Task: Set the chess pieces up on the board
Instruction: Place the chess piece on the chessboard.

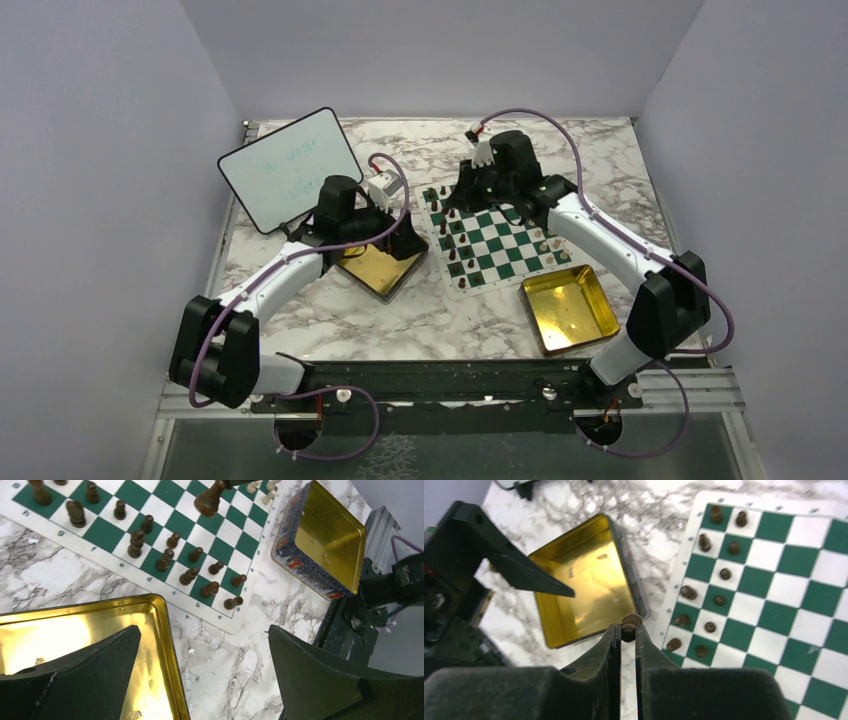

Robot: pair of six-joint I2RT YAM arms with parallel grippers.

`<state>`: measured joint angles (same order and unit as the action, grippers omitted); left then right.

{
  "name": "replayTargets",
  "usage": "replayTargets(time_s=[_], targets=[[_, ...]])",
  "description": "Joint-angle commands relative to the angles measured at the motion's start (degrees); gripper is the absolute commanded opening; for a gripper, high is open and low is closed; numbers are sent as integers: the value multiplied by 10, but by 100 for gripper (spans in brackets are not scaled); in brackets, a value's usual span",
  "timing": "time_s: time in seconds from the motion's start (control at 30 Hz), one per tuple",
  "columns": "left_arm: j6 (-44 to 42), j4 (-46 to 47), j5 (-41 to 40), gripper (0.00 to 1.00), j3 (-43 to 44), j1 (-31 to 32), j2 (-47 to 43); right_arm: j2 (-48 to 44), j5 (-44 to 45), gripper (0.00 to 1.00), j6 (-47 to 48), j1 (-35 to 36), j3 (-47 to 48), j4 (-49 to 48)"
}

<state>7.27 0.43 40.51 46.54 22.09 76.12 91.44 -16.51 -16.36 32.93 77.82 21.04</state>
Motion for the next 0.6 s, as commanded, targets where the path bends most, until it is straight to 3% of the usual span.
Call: replayTargets(time_s=[0.0, 0.17, 0.27, 0.57], targets=[[38, -34, -77, 99, 34, -21, -9, -12, 96, 6, 41, 2, -27, -91], [124, -53, -71, 99, 47, -119, 9, 19, 125, 6, 76, 4, -24, -133], [133, -78, -85, 99, 48, -165, 16, 44, 137, 6, 90, 8, -15, -151], [109, -184, -232, 99, 48, -191, 24, 132, 153, 6, 110, 34, 29, -160]])
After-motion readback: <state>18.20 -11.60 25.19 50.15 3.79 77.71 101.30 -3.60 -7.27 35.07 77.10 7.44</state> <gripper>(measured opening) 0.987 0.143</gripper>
